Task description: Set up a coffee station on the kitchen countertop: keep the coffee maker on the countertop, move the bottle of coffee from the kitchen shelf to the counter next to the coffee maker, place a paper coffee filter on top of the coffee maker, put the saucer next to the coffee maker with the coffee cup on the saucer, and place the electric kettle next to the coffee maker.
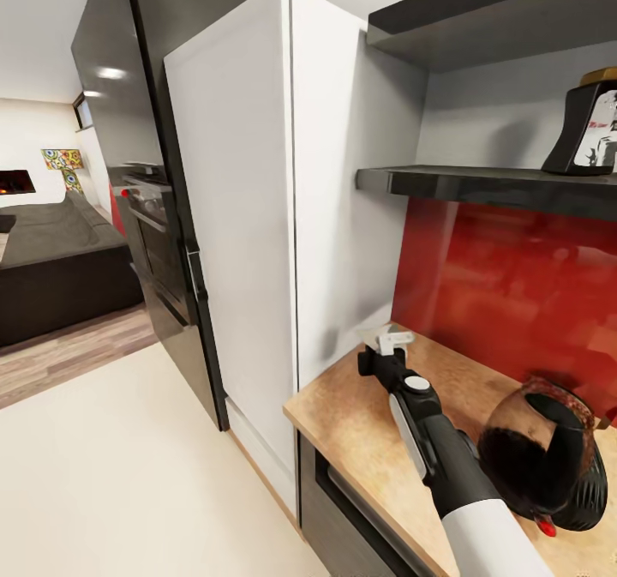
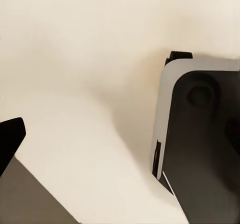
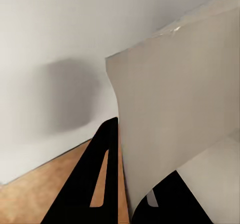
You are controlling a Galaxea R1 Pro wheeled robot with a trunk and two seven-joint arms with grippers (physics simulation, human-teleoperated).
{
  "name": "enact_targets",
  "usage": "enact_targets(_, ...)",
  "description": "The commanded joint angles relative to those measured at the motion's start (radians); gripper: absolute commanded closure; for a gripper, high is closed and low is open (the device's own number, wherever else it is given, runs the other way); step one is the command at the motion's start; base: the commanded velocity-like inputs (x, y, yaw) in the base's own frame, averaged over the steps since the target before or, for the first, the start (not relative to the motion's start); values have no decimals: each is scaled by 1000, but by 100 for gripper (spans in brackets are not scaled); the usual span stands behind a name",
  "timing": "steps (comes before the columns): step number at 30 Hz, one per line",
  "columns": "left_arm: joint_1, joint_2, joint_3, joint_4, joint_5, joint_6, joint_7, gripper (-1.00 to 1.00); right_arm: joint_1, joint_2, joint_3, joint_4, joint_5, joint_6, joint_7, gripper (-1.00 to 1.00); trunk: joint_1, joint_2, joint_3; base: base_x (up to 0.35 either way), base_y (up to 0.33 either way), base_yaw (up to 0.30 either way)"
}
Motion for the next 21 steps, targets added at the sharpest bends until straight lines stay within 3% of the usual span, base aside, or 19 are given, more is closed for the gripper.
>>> enact_targets(1,-1,0,5,1,0,-4,1,-100,-1,0,1,-2,-2,6,-1,100,0,-2,-2,-87,0,0)
enact_targets(9,-1,0,5,-2,2,-45,2,-100,-1,0,1,10,1,5,-1,100,0,-2,-2,-298,9,0)
enact_targets(21,-1,-3,7,-3,6,-49,2,-100,1,1,3,14,1,5,-1,100,0,-2,-2,-336,106,0)
